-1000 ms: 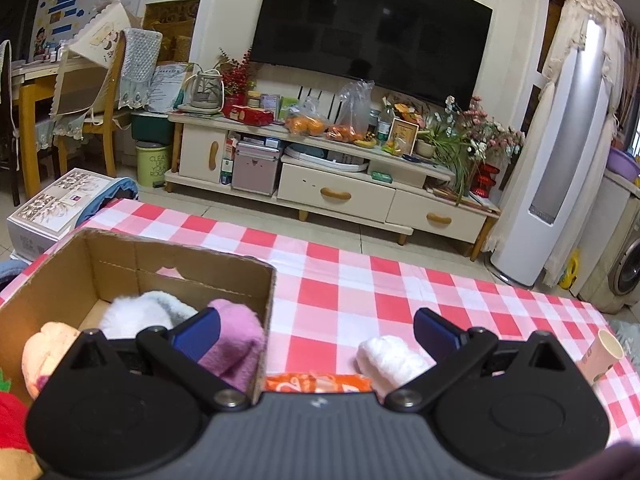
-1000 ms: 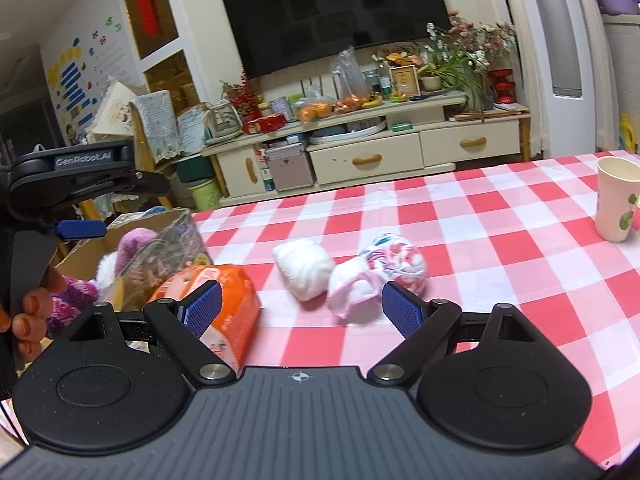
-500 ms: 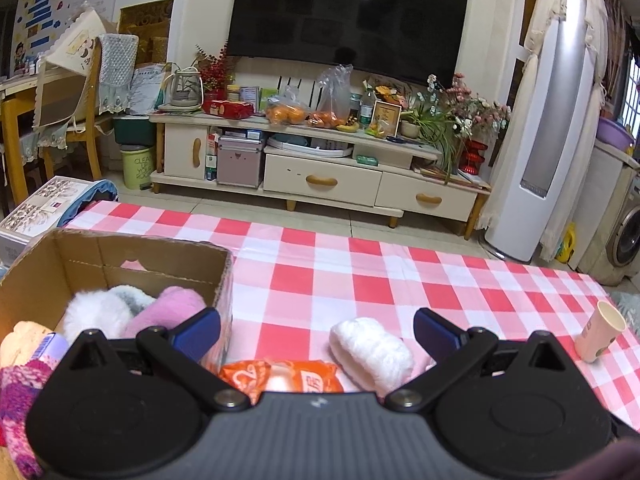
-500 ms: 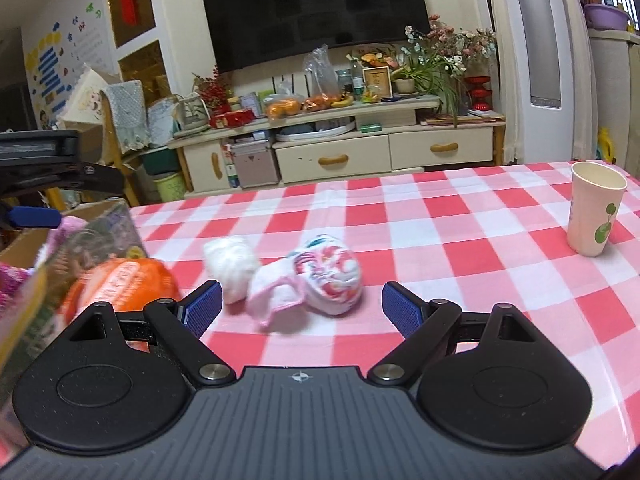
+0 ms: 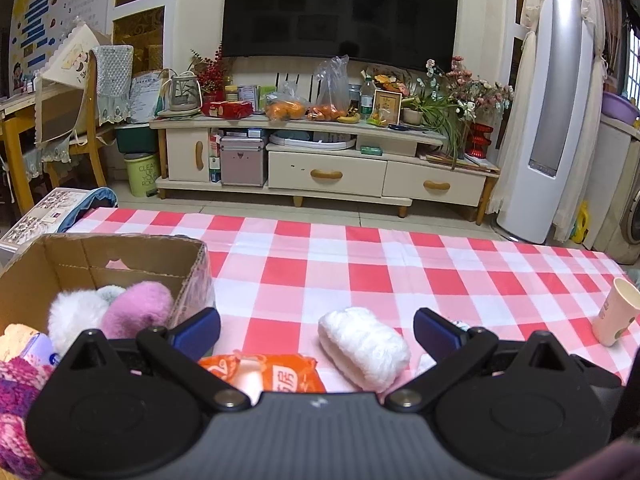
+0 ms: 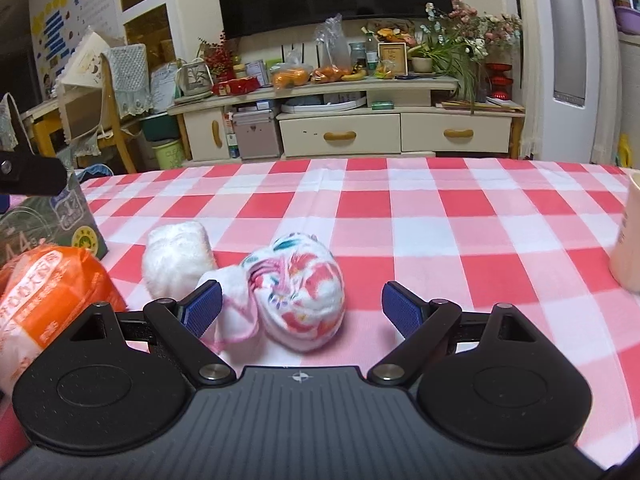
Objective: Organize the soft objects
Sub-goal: 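Grasp the white fluffy towel roll with the left tool while the right tool grasps the floral cloth bundle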
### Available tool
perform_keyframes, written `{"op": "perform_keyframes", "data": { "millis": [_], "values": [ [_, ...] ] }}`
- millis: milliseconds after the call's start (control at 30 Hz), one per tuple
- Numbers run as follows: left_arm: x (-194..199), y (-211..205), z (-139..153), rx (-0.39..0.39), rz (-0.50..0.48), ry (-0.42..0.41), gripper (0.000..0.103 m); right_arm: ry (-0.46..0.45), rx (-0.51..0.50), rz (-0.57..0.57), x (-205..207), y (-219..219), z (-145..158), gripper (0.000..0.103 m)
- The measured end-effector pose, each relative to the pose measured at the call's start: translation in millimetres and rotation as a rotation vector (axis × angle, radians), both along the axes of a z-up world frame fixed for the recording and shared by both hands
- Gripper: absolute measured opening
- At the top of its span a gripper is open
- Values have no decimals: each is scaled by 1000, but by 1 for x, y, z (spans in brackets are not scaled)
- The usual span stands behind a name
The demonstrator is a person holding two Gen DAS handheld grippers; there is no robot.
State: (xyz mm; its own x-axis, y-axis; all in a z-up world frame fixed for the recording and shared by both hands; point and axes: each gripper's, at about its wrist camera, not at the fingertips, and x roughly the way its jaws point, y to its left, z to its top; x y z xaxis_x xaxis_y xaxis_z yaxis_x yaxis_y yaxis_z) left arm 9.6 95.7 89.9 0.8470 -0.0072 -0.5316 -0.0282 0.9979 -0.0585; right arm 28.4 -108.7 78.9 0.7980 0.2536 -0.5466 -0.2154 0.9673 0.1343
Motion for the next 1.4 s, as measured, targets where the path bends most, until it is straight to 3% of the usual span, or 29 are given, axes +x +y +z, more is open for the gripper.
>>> {"op": "perform_keyframes", "data": {
  "millis": [267,333,400,533,833,1033,1133,1233,1400],
  "values": [
    [6,-15,-8,37,18,9,102,8,-30,42,9,4,-8,103],
    [7,-19,-9,47,20,12,102,3,-30,55,8,4,-7,95],
    [9,-23,-12,59,23,17,102,1,-31,68,7,2,-5,78],
    [10,-33,-19,72,24,34,102,-8,-46,75,1,-6,-4,75],
    [7,-67,-25,109,30,28,102,-34,-37,12,-11,-55,4,74],
    [21,-87,-40,107,116,50,102,-45,-6,-12,-16,-84,7,75],
    [33,-92,-45,144,151,47,102,-44,15,-16,-16,-91,7,75],
    [47,-91,-51,155,185,59,102,-46,25,-13,-19,-91,7,77],
    [67,-81,-65,138,237,102,102,-45,20,4,-17,-86,6,95]
  ]
}}
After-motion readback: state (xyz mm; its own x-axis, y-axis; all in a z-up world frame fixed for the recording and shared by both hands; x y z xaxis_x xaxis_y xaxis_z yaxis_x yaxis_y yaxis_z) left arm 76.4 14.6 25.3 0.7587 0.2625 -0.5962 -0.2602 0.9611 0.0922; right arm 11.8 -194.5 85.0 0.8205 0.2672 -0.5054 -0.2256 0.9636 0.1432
